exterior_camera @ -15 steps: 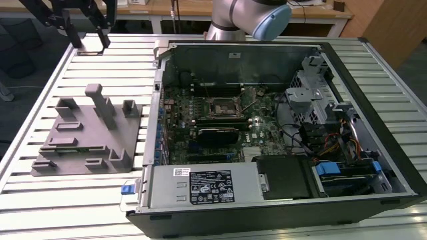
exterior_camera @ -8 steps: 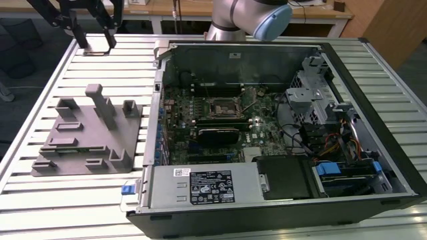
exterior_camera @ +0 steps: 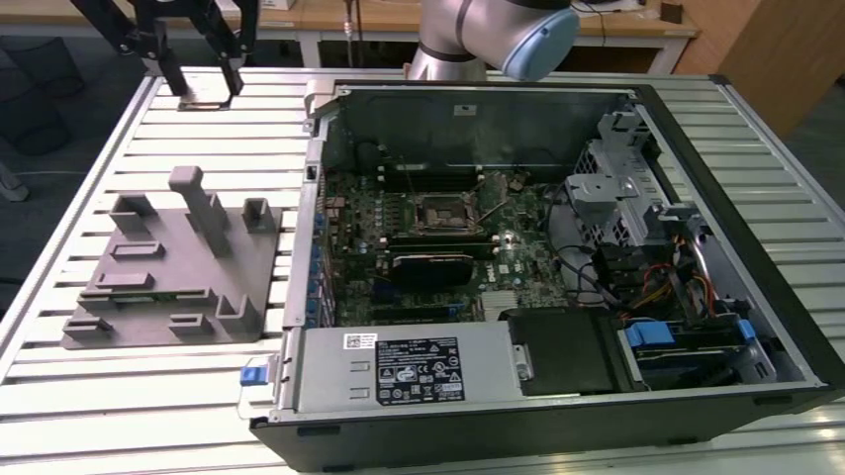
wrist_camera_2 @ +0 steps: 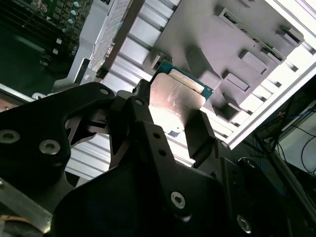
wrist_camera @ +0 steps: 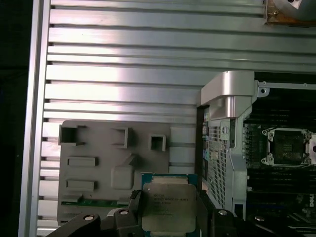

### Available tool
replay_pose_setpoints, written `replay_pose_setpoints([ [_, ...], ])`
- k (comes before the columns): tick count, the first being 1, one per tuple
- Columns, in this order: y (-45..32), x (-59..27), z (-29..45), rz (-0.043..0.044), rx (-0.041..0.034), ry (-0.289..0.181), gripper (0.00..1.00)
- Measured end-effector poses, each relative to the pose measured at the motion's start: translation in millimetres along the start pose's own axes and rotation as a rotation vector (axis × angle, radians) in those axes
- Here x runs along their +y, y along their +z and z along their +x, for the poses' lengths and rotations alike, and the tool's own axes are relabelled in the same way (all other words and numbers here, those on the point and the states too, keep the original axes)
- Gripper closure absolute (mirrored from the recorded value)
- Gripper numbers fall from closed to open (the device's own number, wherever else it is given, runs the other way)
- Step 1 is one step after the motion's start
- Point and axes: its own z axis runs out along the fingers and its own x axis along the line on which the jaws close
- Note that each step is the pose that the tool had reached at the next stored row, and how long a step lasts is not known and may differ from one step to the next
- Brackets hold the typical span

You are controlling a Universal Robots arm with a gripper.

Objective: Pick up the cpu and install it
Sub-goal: 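Pick up the cpu and move it towards the insertion slot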

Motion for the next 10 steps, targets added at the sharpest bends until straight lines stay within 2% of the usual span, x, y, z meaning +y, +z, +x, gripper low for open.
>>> replay_pose_setpoints([
  [10, 0.1, -0.1, -16.2, -0.0001, -0.0001, 0.000, 0.47],
])
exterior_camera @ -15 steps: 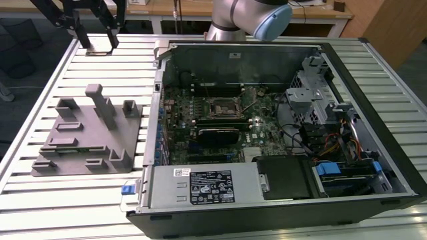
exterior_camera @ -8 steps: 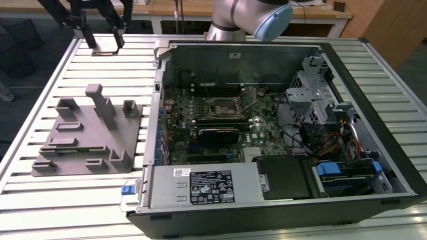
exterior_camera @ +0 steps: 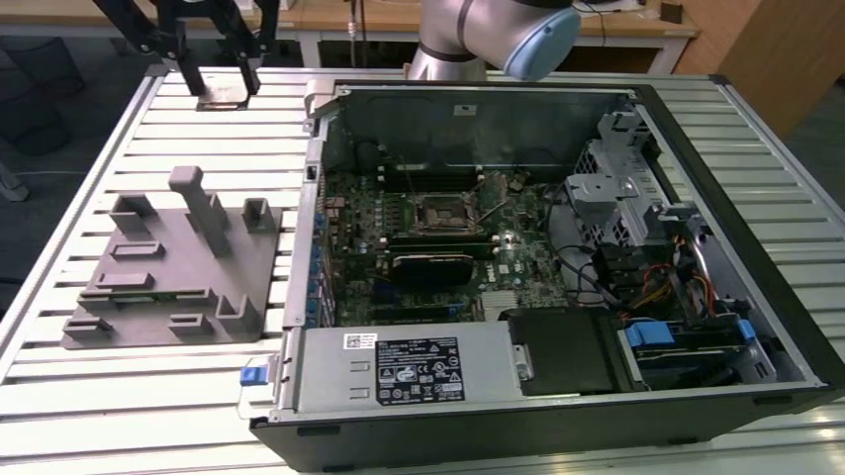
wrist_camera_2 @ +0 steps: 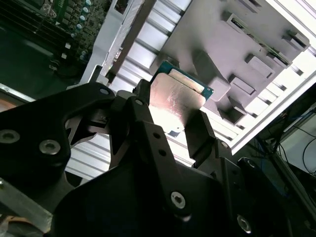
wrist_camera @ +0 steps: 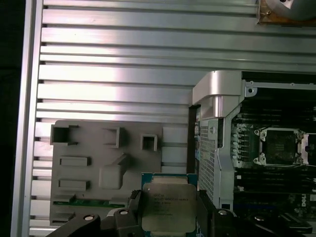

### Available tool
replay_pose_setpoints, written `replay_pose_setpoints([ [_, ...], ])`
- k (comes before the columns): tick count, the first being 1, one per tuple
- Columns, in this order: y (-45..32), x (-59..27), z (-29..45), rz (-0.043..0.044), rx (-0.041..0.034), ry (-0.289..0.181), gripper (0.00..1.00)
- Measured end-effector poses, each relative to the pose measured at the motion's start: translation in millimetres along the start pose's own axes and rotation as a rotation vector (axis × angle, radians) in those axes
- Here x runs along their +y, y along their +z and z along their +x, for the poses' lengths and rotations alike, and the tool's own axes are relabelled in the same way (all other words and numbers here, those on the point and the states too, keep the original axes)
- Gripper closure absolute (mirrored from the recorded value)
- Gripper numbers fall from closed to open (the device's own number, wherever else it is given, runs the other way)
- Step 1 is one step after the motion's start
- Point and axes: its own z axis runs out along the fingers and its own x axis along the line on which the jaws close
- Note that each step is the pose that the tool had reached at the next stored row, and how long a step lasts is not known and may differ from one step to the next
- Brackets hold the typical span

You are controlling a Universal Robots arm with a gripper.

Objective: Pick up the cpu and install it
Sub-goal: 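Pick up the cpu and move it towards the insertion slot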

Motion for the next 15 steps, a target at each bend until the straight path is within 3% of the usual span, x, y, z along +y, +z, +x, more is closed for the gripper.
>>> replay_pose_setpoints([
  [15, 0.5, -0.4, -42.1, 0.0001, 0.0001, 0.000, 0.47],
])
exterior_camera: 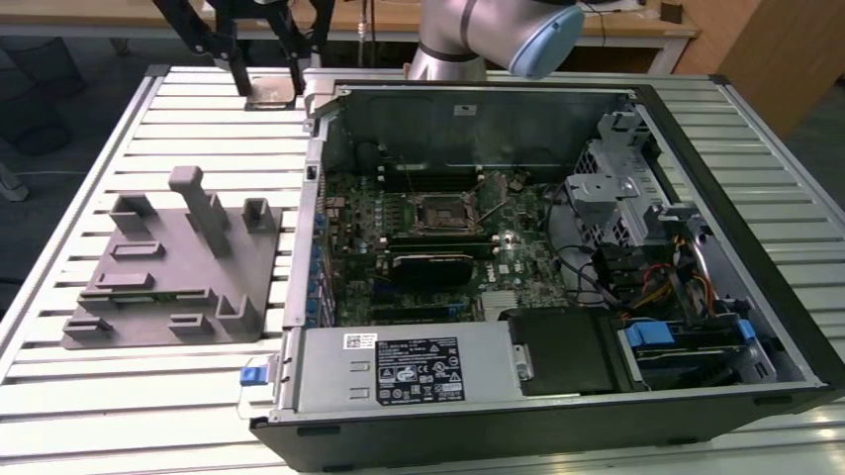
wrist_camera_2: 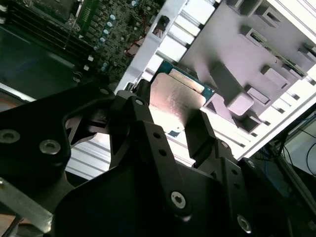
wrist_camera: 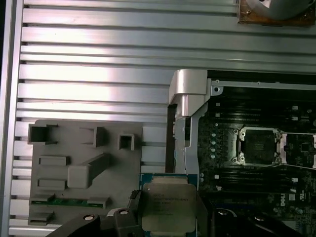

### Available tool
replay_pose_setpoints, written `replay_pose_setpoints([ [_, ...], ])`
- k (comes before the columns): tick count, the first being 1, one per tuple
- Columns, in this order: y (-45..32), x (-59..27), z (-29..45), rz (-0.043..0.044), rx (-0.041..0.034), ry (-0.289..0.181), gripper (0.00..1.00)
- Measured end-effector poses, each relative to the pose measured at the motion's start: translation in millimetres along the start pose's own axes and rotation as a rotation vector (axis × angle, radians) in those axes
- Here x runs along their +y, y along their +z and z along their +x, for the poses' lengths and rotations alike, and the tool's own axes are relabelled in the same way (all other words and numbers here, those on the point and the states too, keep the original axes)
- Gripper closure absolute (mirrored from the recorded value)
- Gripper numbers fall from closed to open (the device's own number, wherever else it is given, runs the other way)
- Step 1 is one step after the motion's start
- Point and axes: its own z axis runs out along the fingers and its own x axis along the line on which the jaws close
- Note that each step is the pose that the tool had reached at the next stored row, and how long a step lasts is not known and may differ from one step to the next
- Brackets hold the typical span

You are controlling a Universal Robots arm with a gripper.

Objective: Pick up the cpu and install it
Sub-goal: 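Pick up the cpu and move it towards the insertion slot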

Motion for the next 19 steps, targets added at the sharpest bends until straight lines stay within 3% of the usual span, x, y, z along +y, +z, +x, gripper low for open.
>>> replay_pose_setpoints([
  [19, 2.8, -1.4, -59.6, 0.0000, 0.0000, 0.000, 0.47],
])
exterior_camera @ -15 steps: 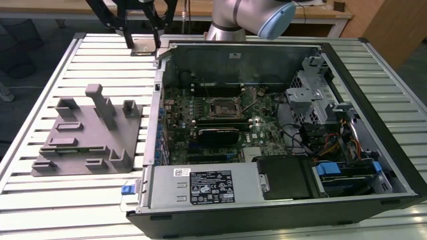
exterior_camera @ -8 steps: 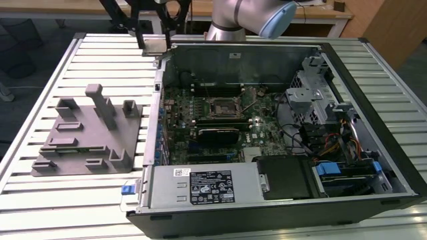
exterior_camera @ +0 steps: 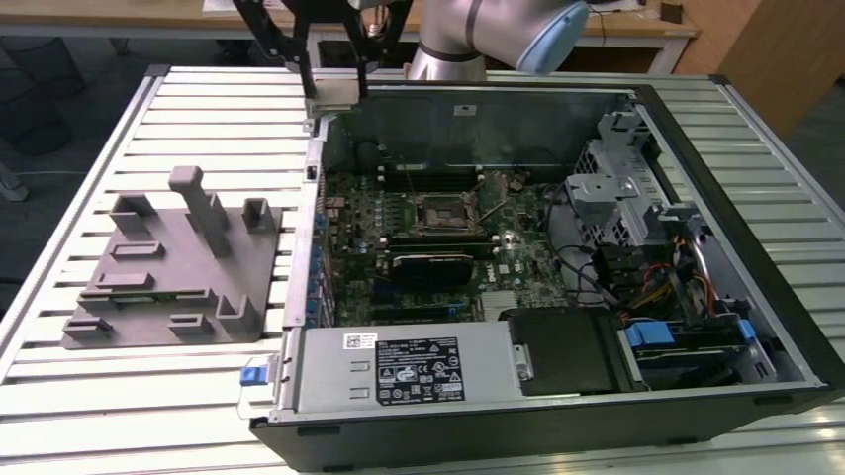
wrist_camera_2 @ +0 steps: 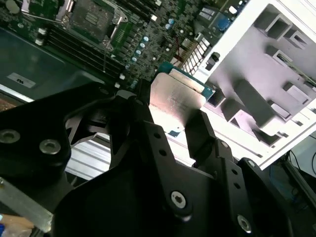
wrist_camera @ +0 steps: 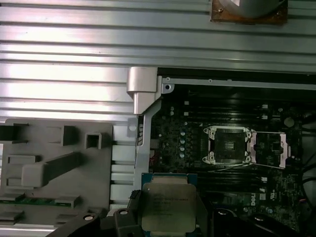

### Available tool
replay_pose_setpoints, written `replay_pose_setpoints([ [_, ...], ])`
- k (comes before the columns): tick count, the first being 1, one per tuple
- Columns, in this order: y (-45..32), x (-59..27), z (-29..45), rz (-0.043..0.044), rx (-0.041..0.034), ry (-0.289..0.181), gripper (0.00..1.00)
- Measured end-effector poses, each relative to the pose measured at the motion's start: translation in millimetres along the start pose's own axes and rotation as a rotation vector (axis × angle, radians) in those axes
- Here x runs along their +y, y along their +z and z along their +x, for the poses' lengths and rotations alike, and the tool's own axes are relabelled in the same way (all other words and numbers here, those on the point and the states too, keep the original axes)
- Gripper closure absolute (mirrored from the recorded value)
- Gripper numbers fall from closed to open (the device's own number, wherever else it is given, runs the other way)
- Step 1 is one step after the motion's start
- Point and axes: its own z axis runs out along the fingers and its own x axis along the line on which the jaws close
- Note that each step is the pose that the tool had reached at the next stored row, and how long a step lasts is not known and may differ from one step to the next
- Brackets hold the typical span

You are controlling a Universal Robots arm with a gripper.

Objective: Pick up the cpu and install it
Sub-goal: 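Pick up the cpu and move it towards the insertion slot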

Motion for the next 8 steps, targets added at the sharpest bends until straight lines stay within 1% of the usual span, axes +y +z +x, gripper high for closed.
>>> replay_pose_setpoints([
  [6, 1.2, -0.4, -18.2, 0.0000, 0.0000, 0.000, 0.47],
  [8, 1.6, -0.5, -23.2, 0.0000, 0.0000, 0.000, 0.47],
])
